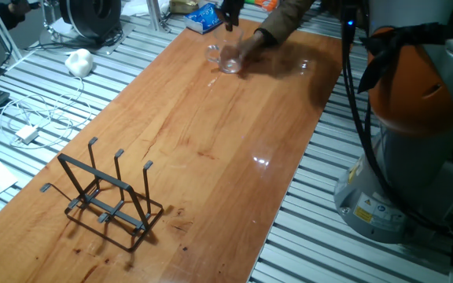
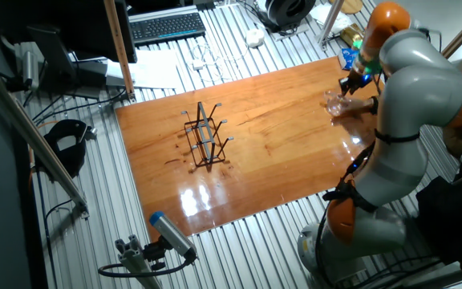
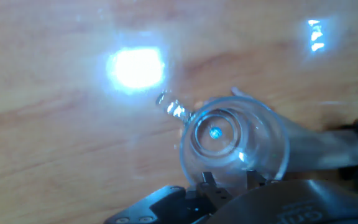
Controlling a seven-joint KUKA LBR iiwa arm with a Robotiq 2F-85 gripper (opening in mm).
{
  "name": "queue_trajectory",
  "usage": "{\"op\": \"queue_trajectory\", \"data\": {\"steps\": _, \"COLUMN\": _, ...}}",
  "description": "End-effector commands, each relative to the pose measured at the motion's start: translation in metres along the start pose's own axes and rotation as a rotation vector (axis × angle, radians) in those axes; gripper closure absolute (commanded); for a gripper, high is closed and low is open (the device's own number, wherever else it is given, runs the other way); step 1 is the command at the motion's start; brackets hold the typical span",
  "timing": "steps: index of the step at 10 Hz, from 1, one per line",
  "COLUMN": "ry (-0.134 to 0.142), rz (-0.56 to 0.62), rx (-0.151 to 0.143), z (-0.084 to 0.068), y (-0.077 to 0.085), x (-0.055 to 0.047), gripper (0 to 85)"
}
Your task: Put the cup on the cup rack
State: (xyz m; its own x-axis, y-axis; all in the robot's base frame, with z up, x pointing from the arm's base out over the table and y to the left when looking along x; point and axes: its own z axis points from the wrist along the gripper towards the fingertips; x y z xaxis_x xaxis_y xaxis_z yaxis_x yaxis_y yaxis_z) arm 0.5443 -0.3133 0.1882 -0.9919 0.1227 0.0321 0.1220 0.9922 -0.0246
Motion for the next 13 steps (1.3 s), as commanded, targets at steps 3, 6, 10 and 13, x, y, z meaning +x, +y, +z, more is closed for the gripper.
{"op": "queue_trajectory", "data": {"steps": 3, "ry": -0.006, "rz": -0.008, "rx": 0.0, "z": -0.001, "y": -0.005, "x": -0.035, "gripper": 51.0}}
{"op": "queue_trajectory", "data": {"steps": 6, "ry": -0.07, "rz": 0.041, "rx": -0.001, "z": 0.0, "y": 0.003, "x": -0.044, "gripper": 51.0}}
{"op": "queue_trajectory", "data": {"steps": 10, "ry": -0.068, "rz": 0.1, "rx": -0.002, "z": -0.003, "y": 0.03, "x": -0.05, "gripper": 51.0}}
{"op": "queue_trajectory", "data": {"steps": 13, "ry": -0.079, "rz": 0.159, "rx": 0.019, "z": 0.001, "y": 0.062, "x": -0.039, "gripper": 51.0}}
